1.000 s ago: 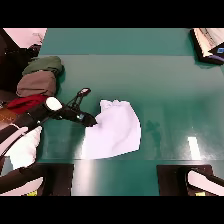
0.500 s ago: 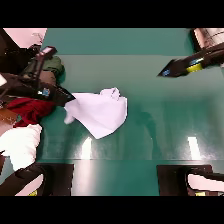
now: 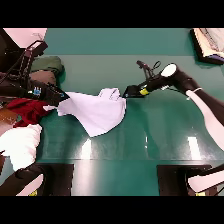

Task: Fold the shirts.

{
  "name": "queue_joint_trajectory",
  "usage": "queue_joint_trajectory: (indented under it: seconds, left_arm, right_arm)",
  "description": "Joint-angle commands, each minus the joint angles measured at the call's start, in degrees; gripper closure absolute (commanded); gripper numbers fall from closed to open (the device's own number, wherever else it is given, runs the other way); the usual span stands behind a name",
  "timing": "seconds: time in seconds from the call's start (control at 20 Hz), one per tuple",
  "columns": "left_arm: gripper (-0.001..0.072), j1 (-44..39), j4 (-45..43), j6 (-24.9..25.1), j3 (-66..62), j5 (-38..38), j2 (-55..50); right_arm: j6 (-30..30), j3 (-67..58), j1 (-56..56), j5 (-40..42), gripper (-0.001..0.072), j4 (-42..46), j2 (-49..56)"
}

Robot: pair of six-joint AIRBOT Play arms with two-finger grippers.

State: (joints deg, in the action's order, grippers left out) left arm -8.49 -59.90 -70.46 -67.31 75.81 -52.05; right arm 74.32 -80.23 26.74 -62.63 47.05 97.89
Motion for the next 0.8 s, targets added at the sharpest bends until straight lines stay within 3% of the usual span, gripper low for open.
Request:
queue_joint_trajectory:
  seconds: [0.0, 0.1, 0.15, 0.25, 0.3, 0.4, 0.55, 0.75]
  left_arm:
    - [0.0683, 0.0, -0.2, -0.3, -0.1, 0.3, 0.1]
    - [0.0683, 0.0, -0.2, -0.3, -0.1, 0.3, 0.1]
    - [0.0683, 0.0, -0.1, -0.3, -0.1, 0.2, 0.1]
    - [0.0682, 0.0, -0.1, -0.3, -0.1, 0.1, 0.1]
    - [0.0683, 0.0, -0.1, -0.3, -0.1, 0.1, 0.1]
    - [0.0683, 0.0, -0.1, -0.3, -0.1, 0.2, 0.1]
    - [0.0684, 0.0, -2.5, -3.4, -2.7, -0.6, 0.7]
    - [0.0683, 0.0, -8.5, -6.3, -21.3, 0.8, 0.7]
  right_arm:
    - [1.4, -1.3, 1.2, 3.5, 0.0088, 1.9, 4.3]
    - [1.9, -1.9, 1.1, 2.6, 0.0094, 3.7, 5.5]
    - [1.9, -2.2, 1.1, 1.9, 0.0152, 3.5, 6.1]
    - [1.7, -2.3, 2.2, 1.6, 0.0167, 3.5, 6.7]
    - [1.1, -2.3, 2.9, 1.8, 0.0321, 3.6, 6.6]
    - [-0.5, -2.3, 3.5, 1.8, 0.0702, 3.7, 6.3]
    - [-0.8, -2.3, 1.7, 1.6, 0.07, 7.4, 1.9]
    - [0.2, -3.4, -7.9, 0.2, 0.0701, 14.7, -16.0]
